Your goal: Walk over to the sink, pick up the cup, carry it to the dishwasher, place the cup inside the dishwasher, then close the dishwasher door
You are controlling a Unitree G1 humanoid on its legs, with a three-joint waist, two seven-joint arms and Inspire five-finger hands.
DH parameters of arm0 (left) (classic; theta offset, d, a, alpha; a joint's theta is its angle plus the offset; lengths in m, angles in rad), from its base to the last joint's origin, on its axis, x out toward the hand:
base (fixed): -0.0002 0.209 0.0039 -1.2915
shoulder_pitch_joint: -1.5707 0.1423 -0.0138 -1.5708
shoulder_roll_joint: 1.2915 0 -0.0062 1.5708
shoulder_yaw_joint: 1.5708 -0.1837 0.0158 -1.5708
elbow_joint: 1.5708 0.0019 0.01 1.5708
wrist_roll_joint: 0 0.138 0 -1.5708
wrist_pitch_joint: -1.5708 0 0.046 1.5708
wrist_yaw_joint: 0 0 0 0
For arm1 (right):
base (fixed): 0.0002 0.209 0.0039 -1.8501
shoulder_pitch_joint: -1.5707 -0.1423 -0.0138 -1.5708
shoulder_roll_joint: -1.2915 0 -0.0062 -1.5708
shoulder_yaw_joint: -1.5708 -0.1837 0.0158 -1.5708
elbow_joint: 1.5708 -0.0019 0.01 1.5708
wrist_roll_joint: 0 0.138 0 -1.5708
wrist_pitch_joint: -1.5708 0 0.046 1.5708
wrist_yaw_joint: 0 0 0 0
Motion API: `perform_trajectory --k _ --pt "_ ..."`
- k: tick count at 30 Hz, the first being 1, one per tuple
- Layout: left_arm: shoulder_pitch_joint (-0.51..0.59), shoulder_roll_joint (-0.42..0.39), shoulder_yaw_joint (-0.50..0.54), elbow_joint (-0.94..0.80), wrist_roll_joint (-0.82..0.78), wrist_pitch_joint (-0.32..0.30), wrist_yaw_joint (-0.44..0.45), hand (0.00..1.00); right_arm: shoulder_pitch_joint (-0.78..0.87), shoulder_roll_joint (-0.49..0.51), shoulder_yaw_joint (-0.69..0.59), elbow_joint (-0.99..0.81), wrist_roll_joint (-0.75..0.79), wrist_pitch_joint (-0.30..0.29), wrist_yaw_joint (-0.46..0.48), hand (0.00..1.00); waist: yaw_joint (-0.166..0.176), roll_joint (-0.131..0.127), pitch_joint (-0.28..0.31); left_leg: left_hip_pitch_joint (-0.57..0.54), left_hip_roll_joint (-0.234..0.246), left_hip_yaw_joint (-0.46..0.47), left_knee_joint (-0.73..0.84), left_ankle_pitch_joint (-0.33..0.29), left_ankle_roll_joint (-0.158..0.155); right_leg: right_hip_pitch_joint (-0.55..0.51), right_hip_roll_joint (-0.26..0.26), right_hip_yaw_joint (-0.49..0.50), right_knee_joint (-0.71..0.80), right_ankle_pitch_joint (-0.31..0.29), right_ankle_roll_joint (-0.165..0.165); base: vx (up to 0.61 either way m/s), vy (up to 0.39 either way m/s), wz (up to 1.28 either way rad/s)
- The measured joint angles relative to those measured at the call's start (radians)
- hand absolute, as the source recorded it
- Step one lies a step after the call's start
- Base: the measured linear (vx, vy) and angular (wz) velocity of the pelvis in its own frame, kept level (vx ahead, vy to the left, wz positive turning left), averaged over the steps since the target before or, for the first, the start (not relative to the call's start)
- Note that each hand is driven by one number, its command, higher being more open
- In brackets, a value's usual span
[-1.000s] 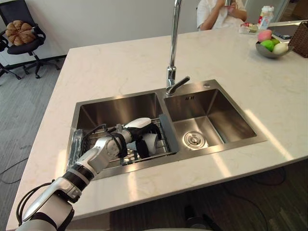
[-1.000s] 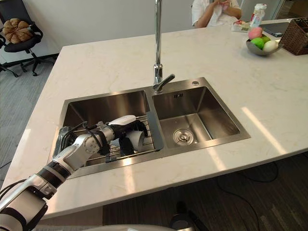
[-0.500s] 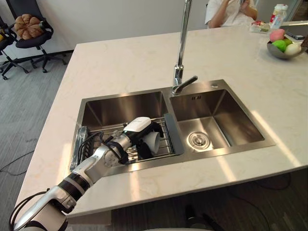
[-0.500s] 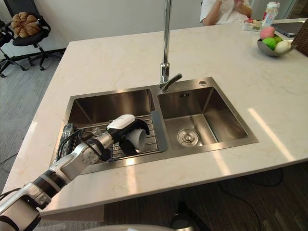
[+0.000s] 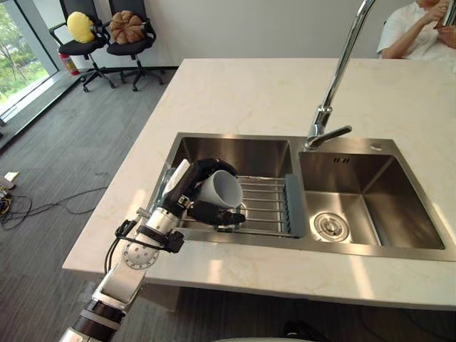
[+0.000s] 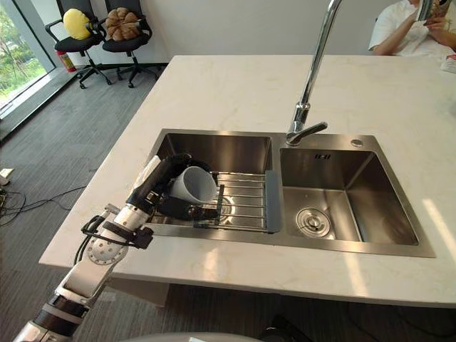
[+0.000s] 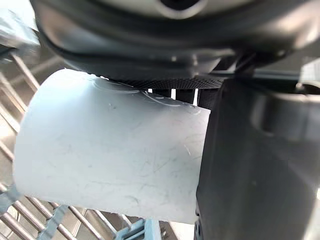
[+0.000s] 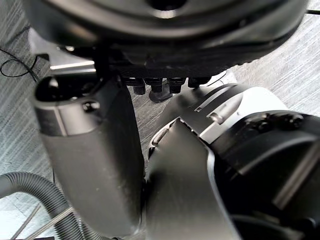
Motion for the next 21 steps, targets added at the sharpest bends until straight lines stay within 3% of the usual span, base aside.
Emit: perform_trajectory --k 9,16,18,21 --pt "0.057 -0.102 0.218 -0.050 -0.396 0.032 -0.008 0.00 -0.001 0.010 -0.078 0.026 -0.044 0.025 0.016 1.00 0.041 -0.009 -0.003 0.005 -0.001 -0.028 -0.011 0.008 0.001 0.029 0.000 -0.034 -0.015 0.009 0.012 -0.01 -0.002 0.11" --pt "0.138 -0.221 0.440 -0.157 -0.471 0.038 0.076 0.00 -0.005 0.023 -0.150 0.070 -0.098 0.022 0.041 1.00 0.084 -0.014 -0.006 -0.084 -0.004 -0.049 0.079 0.010 0.003 0.031 -0.003 -0.085 -0.015 -0.023 0.014 -0.03 -0.006 0.27" --pt "0.169 -0.247 0.497 -0.173 -0.467 0.033 0.101 0.00 -0.009 0.021 -0.157 0.082 -0.128 0.022 0.044 1.00 0.108 -0.014 -0.006 -0.123 -0.011 -0.052 0.134 0.018 0.015 0.034 -0.009 -0.111 -0.015 -0.026 0.012 -0.05 -0.025 0.49" --pt "0.229 -0.286 0.576 -0.179 -0.458 0.024 0.139 0.00 -0.011 0.007 -0.156 0.099 -0.167 0.020 0.044 1.00 0.143 -0.010 -0.004 -0.161 -0.044 -0.071 0.165 0.072 0.062 0.066 -0.037 -0.185 -0.014 -0.037 0.011 -0.07 -0.043 0.70"
